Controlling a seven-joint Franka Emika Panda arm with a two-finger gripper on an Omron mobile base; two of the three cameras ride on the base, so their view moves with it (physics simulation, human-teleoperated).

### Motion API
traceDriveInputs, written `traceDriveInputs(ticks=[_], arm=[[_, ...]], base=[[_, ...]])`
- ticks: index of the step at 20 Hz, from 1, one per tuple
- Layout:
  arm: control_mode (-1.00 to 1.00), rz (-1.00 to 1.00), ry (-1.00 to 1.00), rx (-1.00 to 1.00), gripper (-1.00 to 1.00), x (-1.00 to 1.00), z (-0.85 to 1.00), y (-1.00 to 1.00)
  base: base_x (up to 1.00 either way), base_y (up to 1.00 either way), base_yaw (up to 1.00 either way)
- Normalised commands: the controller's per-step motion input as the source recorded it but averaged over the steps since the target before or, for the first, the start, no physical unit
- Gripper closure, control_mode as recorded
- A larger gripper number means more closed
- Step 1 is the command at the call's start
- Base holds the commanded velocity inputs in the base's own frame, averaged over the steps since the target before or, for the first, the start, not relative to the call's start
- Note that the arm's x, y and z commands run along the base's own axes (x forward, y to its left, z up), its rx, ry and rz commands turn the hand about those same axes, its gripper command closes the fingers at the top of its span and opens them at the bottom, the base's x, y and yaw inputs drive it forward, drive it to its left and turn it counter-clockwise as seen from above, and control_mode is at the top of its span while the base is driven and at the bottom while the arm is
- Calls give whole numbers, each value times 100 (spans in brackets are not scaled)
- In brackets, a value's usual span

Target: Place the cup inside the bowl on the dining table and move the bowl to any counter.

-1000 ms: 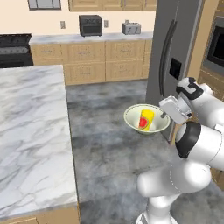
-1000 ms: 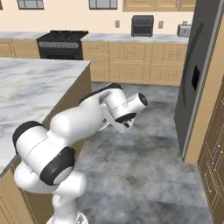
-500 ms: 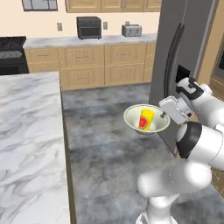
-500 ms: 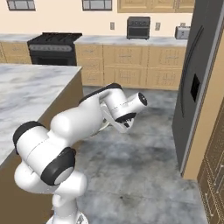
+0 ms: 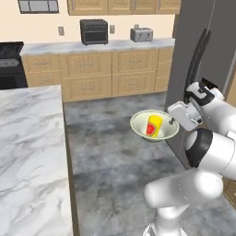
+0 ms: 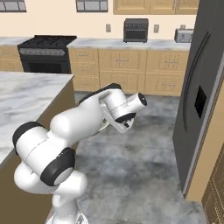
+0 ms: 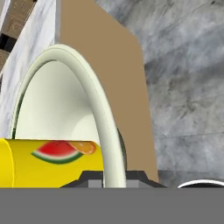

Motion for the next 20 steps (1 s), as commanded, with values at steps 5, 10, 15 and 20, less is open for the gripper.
traceDriveInputs(ticks=[5,10,15,20], arm=[[100,0,0,0,100,0,0,0],[100,0,0,0,100,0,0,0],[100,0,0,0,100,0,0,0],[100,0,0,0,100,0,0,0]], base=[[84,-22,0],[89,-33,0],[84,-36,0],[80,-37,0]])
